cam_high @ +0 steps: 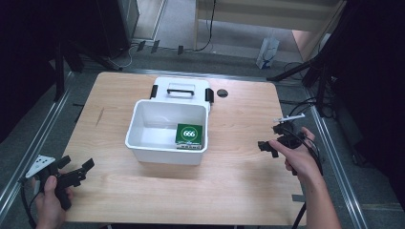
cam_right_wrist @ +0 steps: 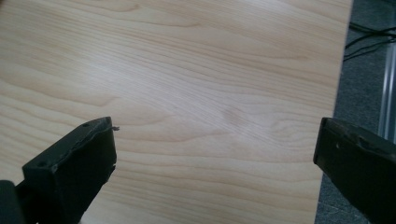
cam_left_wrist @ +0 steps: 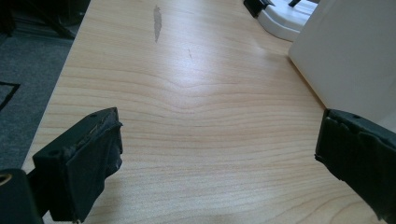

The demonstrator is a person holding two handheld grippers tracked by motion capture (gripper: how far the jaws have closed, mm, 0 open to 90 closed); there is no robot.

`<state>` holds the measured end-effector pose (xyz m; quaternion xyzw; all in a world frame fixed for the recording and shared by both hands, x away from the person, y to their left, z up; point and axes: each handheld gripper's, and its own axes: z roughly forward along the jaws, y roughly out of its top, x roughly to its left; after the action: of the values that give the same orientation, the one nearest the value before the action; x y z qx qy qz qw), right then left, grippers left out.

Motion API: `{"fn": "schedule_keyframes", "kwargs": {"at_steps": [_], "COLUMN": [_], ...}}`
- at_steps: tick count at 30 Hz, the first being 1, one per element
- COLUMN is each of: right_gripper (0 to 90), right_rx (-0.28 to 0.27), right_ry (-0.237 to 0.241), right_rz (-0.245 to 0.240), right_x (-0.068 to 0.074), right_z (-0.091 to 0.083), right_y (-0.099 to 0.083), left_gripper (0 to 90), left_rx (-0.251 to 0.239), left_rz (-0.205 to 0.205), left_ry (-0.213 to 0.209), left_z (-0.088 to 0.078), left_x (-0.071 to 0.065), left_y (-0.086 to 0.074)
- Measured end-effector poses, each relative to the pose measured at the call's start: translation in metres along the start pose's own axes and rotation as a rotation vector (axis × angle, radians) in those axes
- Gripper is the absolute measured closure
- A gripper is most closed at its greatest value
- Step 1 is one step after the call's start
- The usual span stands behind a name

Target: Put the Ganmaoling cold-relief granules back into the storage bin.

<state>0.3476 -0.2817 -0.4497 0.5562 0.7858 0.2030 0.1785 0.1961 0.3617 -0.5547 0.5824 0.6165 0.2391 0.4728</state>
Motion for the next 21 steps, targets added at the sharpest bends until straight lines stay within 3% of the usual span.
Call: {"fn": "schedule_keyframes", "kwargs": {"at_steps": [5, 6, 8, 10, 14, 16, 17, 21], "right_gripper": [0.0, 0.0, 0.0, 0.0, 0.0, 0.0, 0.0, 0.0], "right_rx": [-0.095, -0.144, -0.162, -0.220, -0.272, -0.346, -0.346, -0.433], "right_ry": [-0.070, -0.091, -0.092, -0.091, -0.095, -0.099, -0.099, -0.118], "right_rz": [0.069, 0.109, 0.117, 0.144, 0.164, 0.191, 0.191, 0.211], "right_x": [-0.010, -0.014, -0.015, -0.017, -0.018, -0.020, -0.020, -0.020], "right_z": [0.006, 0.009, 0.009, 0.014, 0.018, 0.020, 0.020, 0.022], "right_y": [-0.029, -0.042, -0.047, -0.067, -0.086, -0.105, -0.105, -0.131], "left_gripper": [1.2, 1.2, 1.2, 1.2, 1.2, 1.2, 1.2, 1.2], "left_rx": [0.001, 0.001, 0.000, 0.000, 0.000, 0.000, 0.000, 0.000], "left_rz": [0.001, 0.001, 0.002, 0.002, 0.002, 0.002, 0.002, 0.002], "left_ry": [0.000, 0.000, 0.001, 0.002, 0.002, 0.002, 0.002, 0.002], "left_z": [0.000, 0.000, 0.000, 0.000, 0.000, 0.000, 0.000, 0.000], "left_x": [0.000, 0.000, 0.000, 0.000, 0.000, 0.000, 0.000, 0.000], "left_y": [0.000, 0.000, 0.000, 0.000, 0.000, 0.000, 0.000, 0.000]}}
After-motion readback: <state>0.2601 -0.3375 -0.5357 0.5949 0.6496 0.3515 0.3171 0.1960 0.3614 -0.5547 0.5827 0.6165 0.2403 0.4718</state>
